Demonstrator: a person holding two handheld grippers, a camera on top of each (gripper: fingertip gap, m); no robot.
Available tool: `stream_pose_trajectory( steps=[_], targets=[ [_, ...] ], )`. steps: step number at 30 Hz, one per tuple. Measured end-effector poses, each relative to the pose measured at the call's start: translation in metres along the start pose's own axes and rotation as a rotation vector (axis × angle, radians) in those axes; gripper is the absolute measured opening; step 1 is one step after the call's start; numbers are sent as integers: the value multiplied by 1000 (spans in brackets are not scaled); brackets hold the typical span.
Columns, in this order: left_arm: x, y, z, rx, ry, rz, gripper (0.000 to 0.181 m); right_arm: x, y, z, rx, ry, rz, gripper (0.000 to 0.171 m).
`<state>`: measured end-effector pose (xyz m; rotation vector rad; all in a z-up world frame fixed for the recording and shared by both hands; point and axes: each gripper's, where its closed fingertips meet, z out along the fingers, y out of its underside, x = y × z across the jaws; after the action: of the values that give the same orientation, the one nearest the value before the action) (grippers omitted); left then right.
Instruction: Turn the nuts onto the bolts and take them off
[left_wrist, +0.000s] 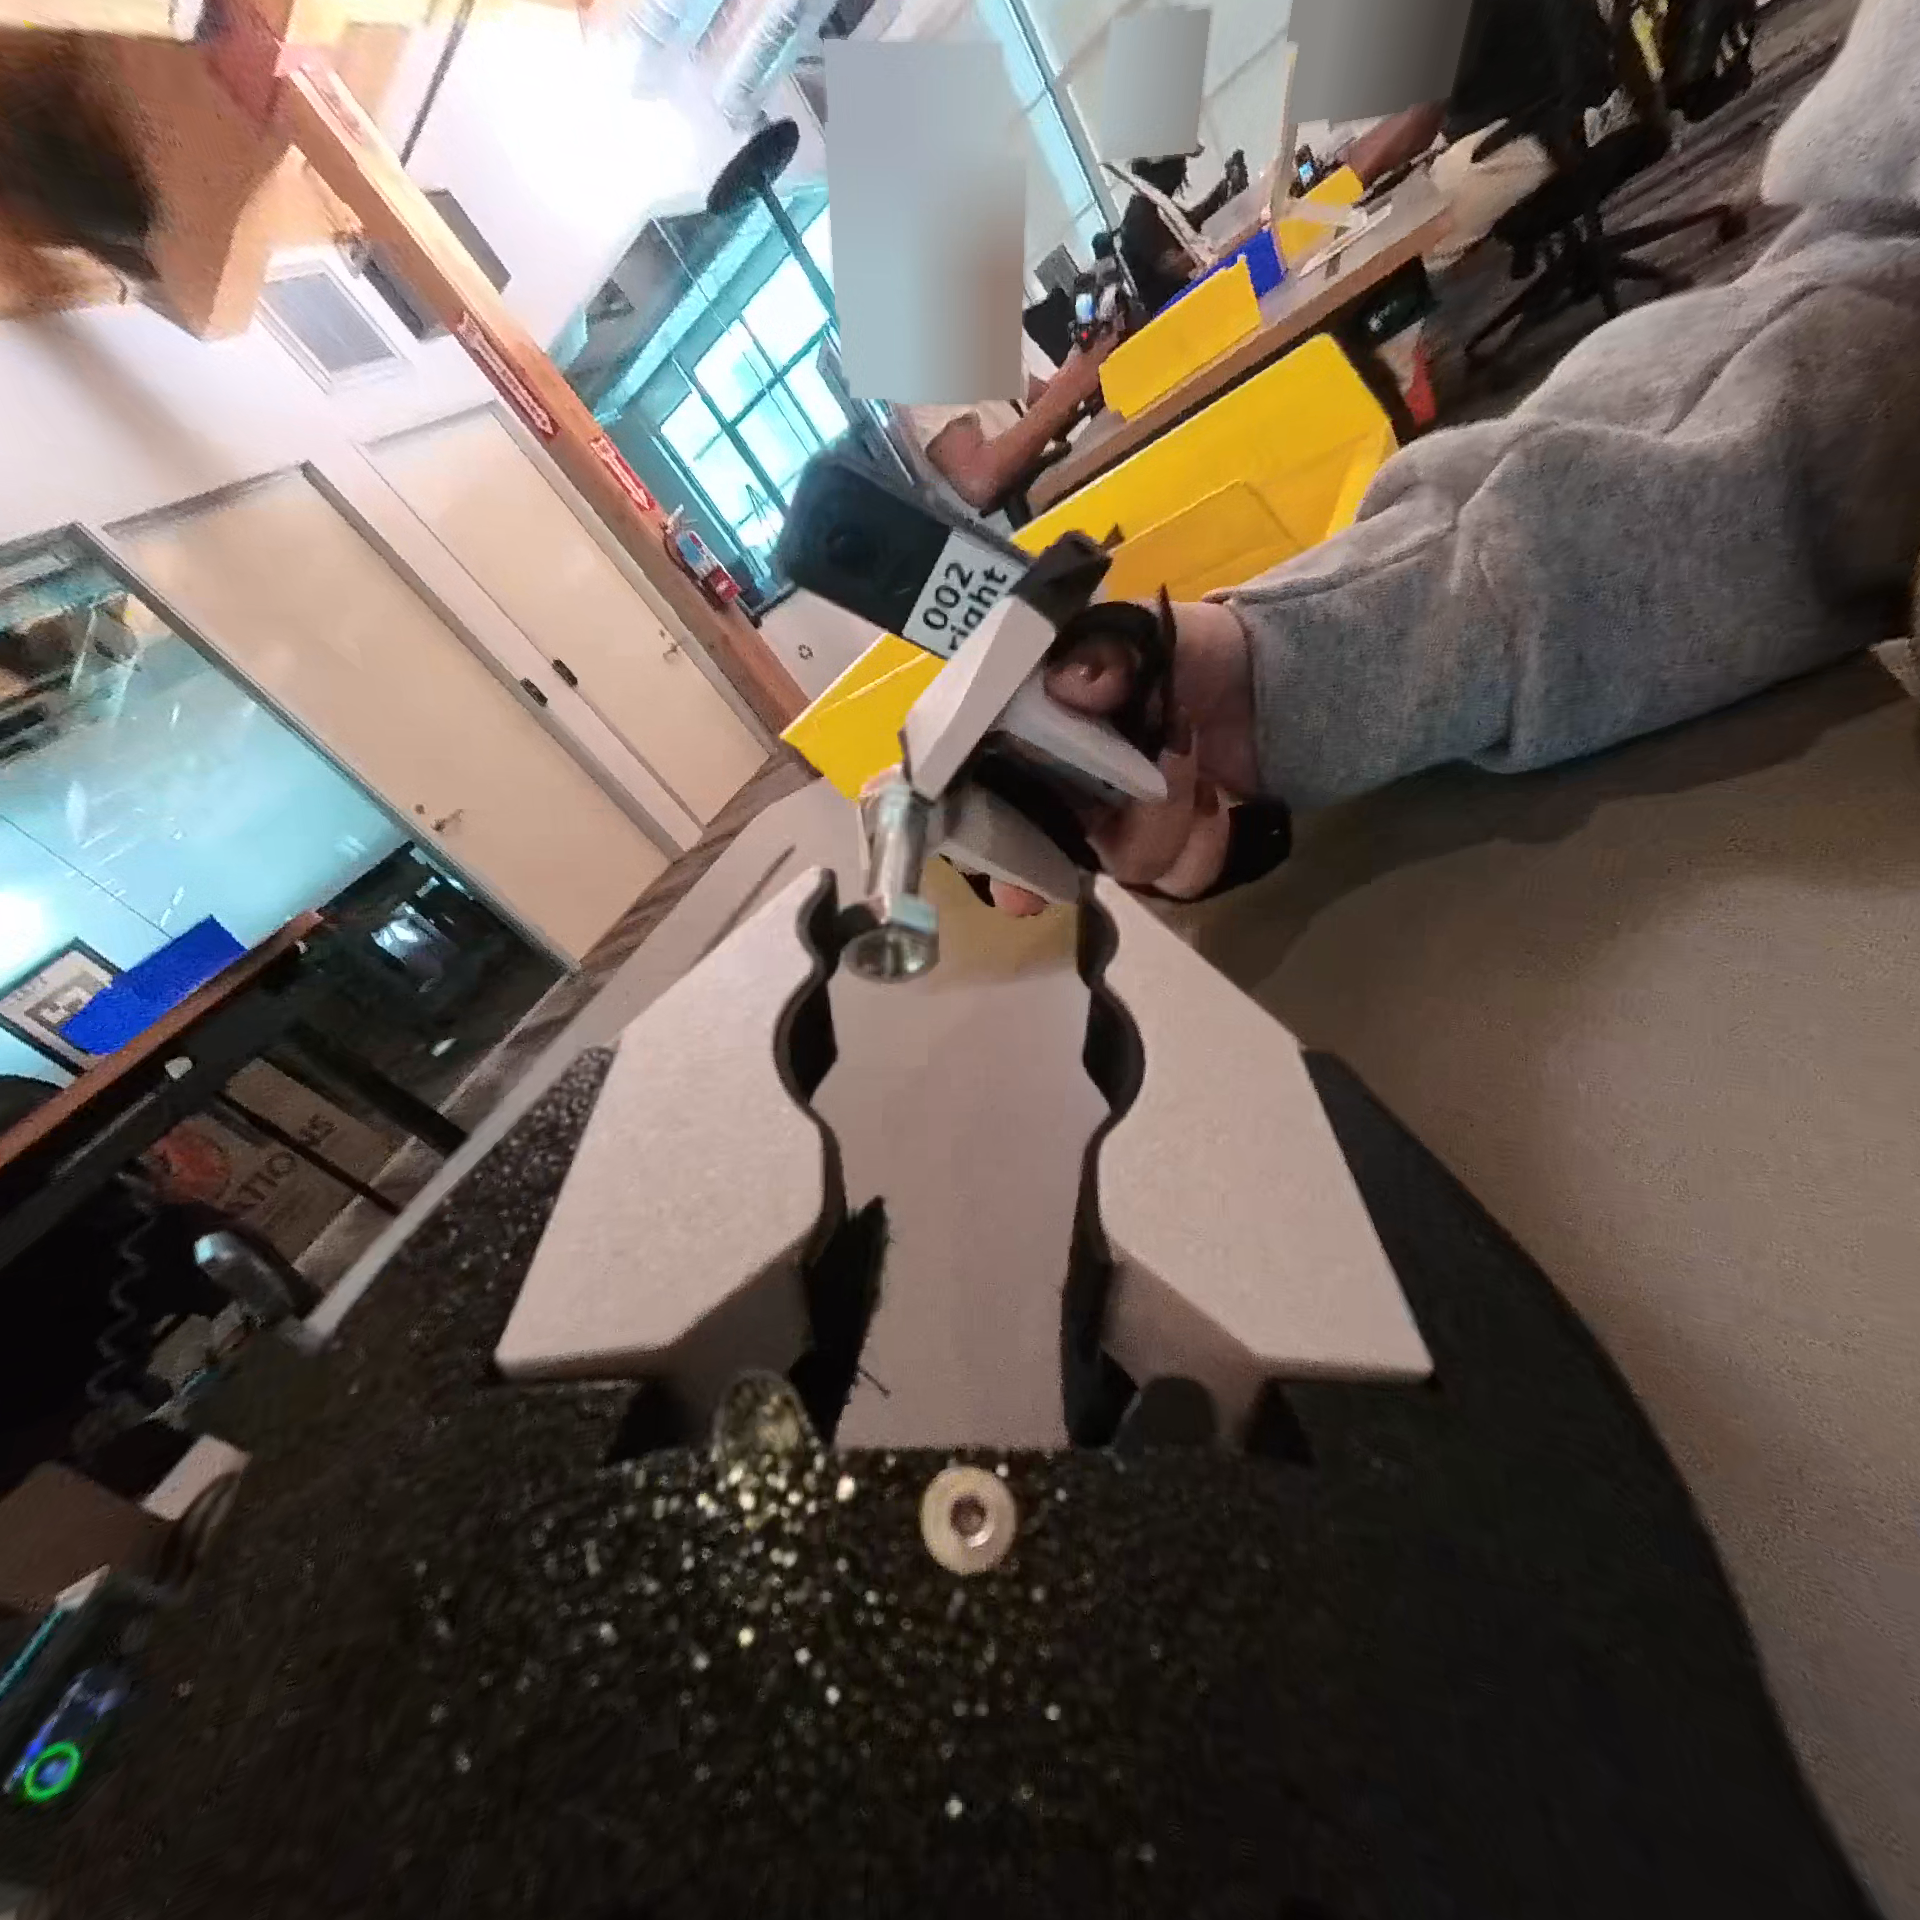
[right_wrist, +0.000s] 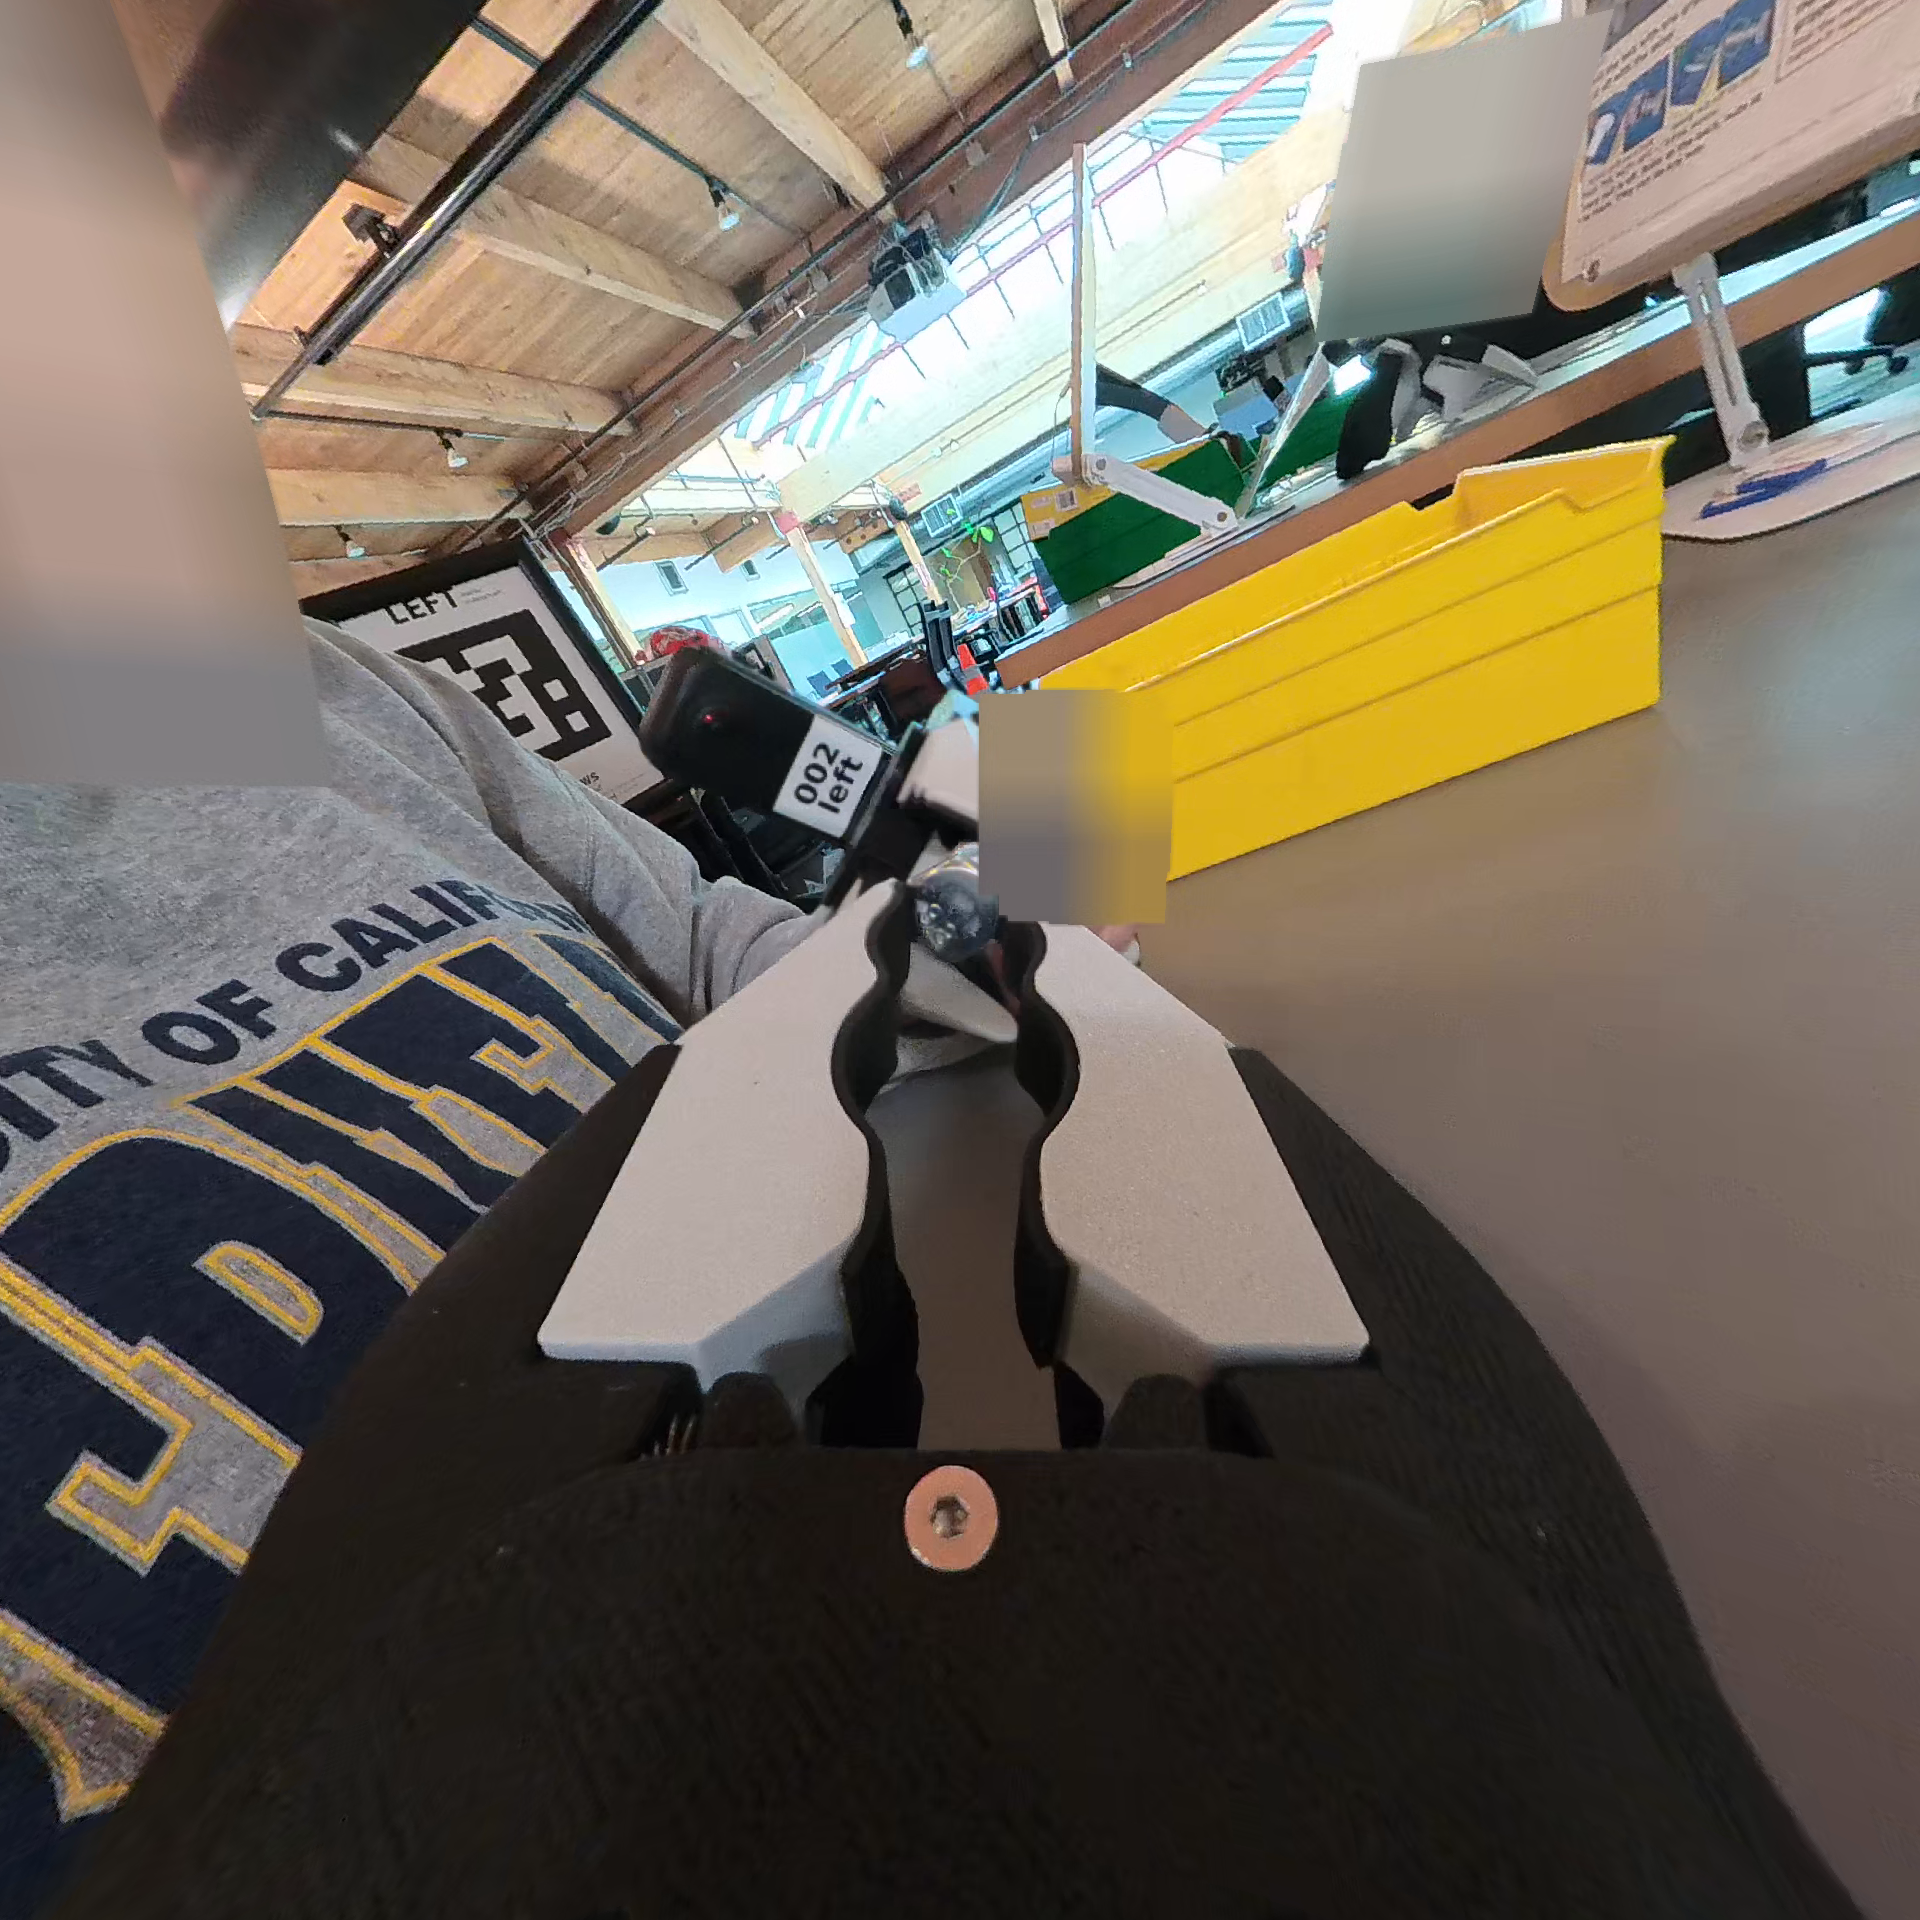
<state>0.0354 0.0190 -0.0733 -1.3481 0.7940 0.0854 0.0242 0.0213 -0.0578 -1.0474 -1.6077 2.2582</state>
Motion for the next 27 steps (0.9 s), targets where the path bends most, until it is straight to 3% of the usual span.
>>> stream_pose_trajectory(
  steps=[3, 5, 8, 10, 16, 21, 27],
  targets=[
    [2, 25, 4, -109, 60, -125, 37, -4, -4, 0, 28, -27, 1, 15],
    [-2, 19, 3, -70, 44, -134, 41, -2, -4, -1, 27, -17, 4, 15],
    [-8, 8, 1, -27, -10, -103, 18, 0, -3, -2, 19, -5, 4, 15],
    [-12, 22, 1, -106, -20, -108, 0, 4, 0, -2, 4, 15, -3, 15],
    [-22, 86, 2, -430, -90, -241, 0, 29, 6, -7, -32, 159, -25, 15],
    [-31, 77, 6, -372, -112, -330, 25, 48, -6, -21, 26, 303, -74, 16],
    [-27, 128, 0, -659, -117, -461, 31, 72, -6, -38, 11, 475, -96, 16]
  ],
)
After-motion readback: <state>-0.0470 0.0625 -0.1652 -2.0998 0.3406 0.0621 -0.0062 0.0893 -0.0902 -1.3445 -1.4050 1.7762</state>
